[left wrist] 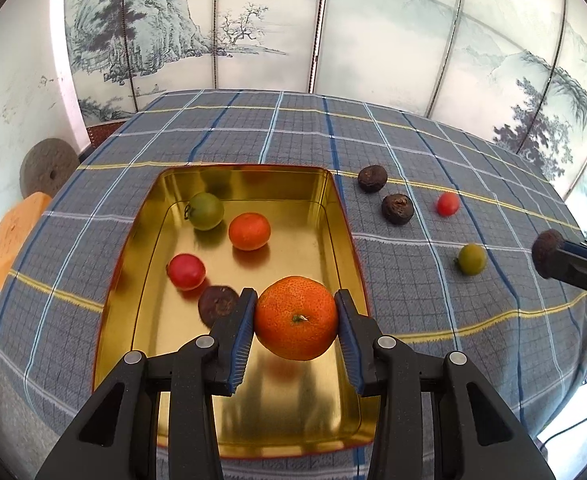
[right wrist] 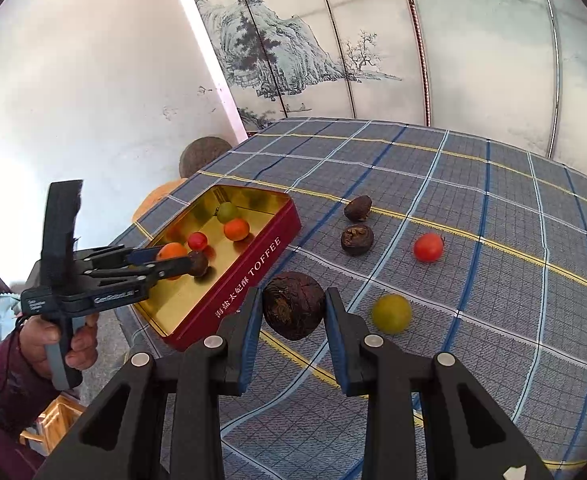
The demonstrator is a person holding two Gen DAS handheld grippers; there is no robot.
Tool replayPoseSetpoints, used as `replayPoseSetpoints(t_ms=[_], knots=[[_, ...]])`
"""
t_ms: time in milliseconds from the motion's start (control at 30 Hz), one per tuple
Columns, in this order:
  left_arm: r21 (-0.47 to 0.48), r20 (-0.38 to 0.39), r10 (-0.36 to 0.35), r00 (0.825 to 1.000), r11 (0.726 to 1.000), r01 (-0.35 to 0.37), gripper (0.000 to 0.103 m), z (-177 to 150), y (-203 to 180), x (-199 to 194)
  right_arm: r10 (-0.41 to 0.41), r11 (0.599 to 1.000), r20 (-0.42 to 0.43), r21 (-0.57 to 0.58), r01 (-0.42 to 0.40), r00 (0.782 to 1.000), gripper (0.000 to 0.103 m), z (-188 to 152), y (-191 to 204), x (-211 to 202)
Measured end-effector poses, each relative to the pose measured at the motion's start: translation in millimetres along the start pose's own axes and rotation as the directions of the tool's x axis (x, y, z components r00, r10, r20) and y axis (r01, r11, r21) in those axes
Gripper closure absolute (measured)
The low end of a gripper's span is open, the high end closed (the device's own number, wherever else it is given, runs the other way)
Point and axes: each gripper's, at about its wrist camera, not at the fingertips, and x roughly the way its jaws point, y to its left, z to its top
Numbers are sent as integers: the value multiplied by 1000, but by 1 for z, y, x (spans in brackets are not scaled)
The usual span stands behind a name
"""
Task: Organize fruits
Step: 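Grasp a brown date with the right tool while the left tool lowers the orange into the tin, then carry the brown date into the tin and open the right tool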
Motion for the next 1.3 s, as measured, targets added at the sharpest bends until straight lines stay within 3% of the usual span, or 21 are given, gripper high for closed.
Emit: replayPoseSetpoints(t_ms=[900,1033,1100,1300], knots=[[-12,-63,93,994,995,-94,60,29,3,51,6,1000,-15,4,-6,1000,74,-5,0,0],[-11,-19,111,994,994,-111,48,32,4,41,11,1000,-15,-5,-11,1000,74,-3,6,-1],[-11,8,119,993,993,-119,37,33,5,33,12,1000,-14,-13,-12,1000,74,-2,10,-1],[-47,78,154,985,988,-150,30,27,16,2,60,996,-24,-64,-61,998,74,7,35,5]])
